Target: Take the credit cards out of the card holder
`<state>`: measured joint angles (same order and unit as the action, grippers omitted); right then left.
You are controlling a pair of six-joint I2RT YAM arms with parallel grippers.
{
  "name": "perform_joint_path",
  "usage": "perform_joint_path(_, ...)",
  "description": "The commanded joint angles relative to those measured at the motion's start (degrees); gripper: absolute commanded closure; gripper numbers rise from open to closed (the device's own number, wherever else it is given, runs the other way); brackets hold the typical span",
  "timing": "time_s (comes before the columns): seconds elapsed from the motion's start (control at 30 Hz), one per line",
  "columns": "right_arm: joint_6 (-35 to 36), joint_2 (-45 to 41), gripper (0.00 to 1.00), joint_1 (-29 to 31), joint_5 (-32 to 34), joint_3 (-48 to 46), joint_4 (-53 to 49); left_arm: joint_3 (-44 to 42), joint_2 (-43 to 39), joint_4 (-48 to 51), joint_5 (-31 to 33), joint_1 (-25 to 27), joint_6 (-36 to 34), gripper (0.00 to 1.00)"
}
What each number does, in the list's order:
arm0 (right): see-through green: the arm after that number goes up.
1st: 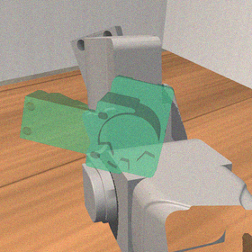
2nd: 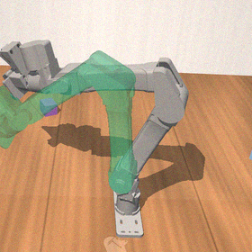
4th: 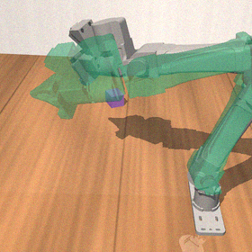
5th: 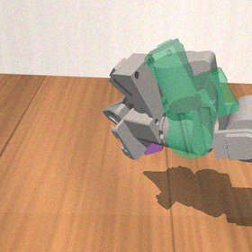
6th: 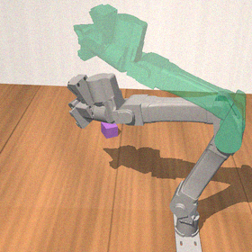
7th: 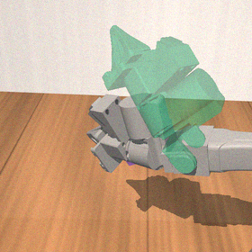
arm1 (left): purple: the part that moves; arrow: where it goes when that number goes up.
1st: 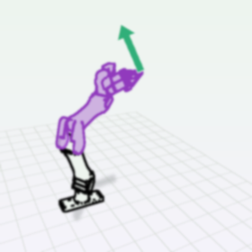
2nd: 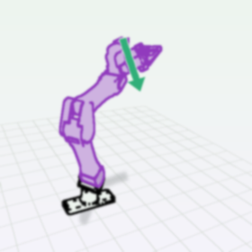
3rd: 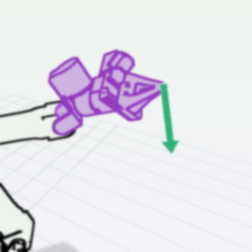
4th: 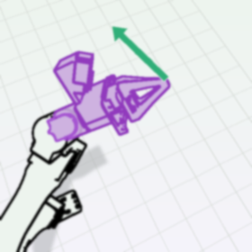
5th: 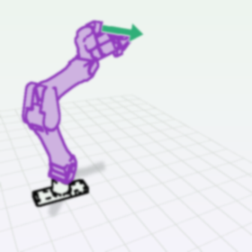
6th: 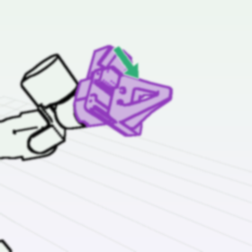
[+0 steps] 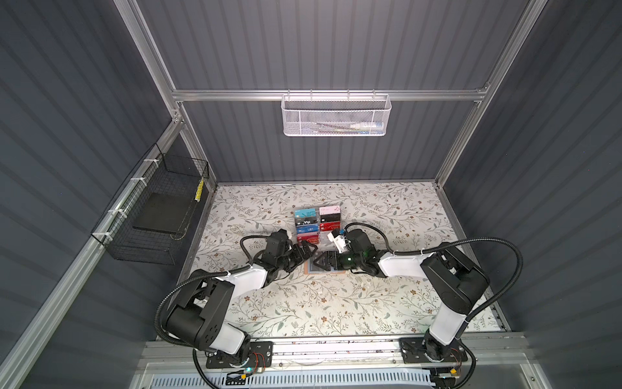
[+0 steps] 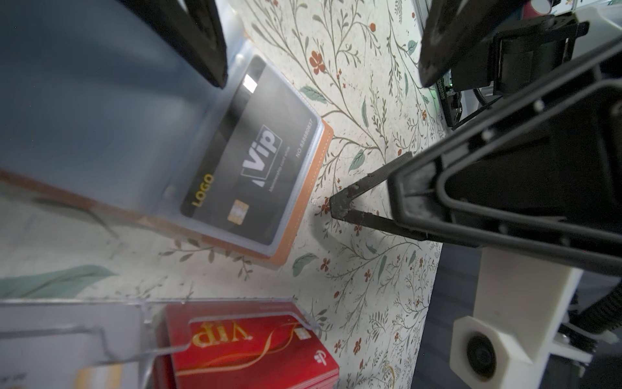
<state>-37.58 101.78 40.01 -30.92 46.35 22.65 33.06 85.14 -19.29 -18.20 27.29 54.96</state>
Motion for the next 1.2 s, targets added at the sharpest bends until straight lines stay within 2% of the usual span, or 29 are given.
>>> perform_joint_path(0.0, -1.3, 0.8, 0.15, -0.5, -1.5, -0.7, 2.4, 1.7, -0.3, 1.1, 1.2, -0.2, 1.1, 0.0)
perform_joint_path(0.17, -3.4, 3.0, 0.18, -0.6, -3.0, -0.4, 4.6, 0.8, -0.2, -0.6, 1.6, -0.2, 3.0, 0.0)
perform_joint_path(0.73, -3.4, 4.8, 0.27, -1.0, -1.5, 0.2, 3.4, -1.0, 2.3, -7.1, 2.6, -0.1, 9.1, 0.0)
perform_joint_path(1.17, -3.8, 6.7, 0.3, -1.0, -1.4, 1.2, 3.1, -3.2, 5.8, -11.3, 2.7, -0.1, 10.7, 0.0)
